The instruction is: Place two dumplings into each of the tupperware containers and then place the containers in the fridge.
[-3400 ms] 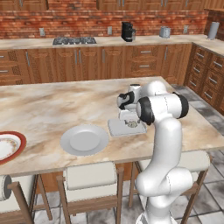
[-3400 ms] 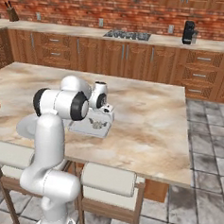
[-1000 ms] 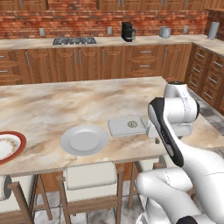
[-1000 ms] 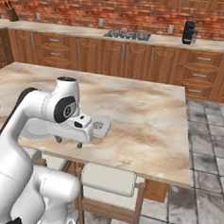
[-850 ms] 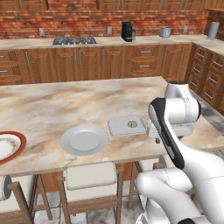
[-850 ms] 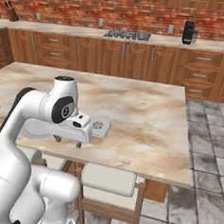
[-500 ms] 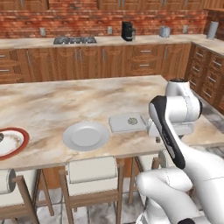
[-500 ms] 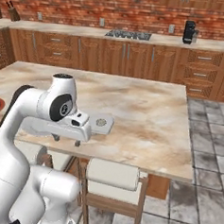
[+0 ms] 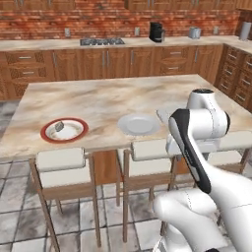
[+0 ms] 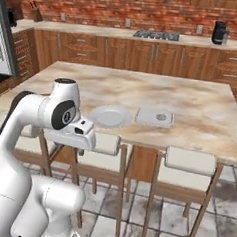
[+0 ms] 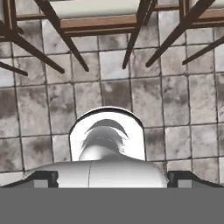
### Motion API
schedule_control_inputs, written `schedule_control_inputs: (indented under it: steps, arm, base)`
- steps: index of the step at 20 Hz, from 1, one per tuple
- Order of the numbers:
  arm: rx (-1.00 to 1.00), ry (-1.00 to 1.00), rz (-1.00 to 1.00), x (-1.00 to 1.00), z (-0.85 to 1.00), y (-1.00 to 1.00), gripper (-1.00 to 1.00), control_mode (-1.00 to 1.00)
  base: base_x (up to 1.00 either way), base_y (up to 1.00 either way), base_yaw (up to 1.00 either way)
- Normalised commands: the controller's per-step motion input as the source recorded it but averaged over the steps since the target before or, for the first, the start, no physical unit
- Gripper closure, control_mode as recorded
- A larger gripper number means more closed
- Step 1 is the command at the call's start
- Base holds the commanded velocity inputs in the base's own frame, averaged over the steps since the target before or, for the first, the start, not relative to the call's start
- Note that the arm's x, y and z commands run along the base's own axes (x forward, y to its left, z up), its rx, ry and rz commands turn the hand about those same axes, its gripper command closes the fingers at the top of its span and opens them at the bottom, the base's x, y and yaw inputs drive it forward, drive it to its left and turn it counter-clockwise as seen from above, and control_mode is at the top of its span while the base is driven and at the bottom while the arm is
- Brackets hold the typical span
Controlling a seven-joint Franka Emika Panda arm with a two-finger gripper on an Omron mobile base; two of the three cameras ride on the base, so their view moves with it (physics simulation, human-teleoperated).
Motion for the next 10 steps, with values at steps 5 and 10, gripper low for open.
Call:
schedule_control_inputs:
  steps: [5,10]
  arm:
    - [0.0,0.0,0.0,0.0,0.0,0.0,-1.0,1.0]
    - [0.0,0.0,0.0,0.0,0.0,0.0,-1.0,1.0]
  base:
    - [0.0,1.0,0.0]
    - [0.18,1.0,0.0]
